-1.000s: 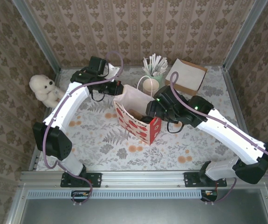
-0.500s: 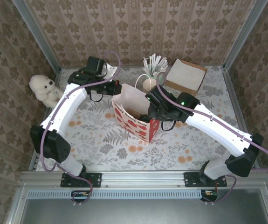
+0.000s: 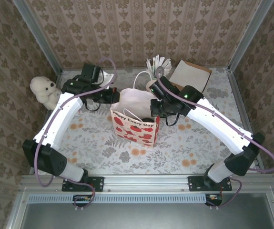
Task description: Pack the takeout coffee
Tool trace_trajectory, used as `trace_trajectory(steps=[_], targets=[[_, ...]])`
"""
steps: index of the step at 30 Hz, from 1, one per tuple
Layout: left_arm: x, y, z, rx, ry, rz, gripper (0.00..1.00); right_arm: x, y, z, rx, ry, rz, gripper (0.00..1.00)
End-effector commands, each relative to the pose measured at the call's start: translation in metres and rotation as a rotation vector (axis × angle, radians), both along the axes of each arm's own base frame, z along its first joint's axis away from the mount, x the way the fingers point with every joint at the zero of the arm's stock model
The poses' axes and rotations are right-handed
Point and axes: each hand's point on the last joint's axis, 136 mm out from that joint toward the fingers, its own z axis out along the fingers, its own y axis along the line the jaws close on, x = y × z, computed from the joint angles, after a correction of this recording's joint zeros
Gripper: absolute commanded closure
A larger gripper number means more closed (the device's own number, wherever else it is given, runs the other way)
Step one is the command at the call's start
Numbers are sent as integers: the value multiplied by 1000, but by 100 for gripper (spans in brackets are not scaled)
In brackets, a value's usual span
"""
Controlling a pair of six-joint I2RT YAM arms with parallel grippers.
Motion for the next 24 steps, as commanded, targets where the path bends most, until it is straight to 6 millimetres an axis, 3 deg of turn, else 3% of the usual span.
trace_trajectory(steps=[1, 5, 13, 16, 18, 21, 24], targets=[[-14, 1, 10, -57, 26, 17, 91, 4, 14, 10, 2, -19, 144, 90], [-18, 6, 12, -84, 32, 40, 84, 14, 24, 8, -17, -39, 213, 90], [-29, 25, 54, -288, -47, 42, 26, 41, 22, 10, -19, -45, 228, 86], [-31, 40, 69, -360, -109, 70, 14, 43, 23, 10, -18, -30, 247, 85], [-32, 49, 75, -391, -147, 76, 11, 45, 25, 7, -27, -20, 272, 86], [-21, 82, 64, -294, -169, 251, 0, 53, 24, 4, -38, -4, 259, 86], [-10, 138, 41, -110, -152, 536, 0, 59, 23, 4, -46, 10, 213, 87]])
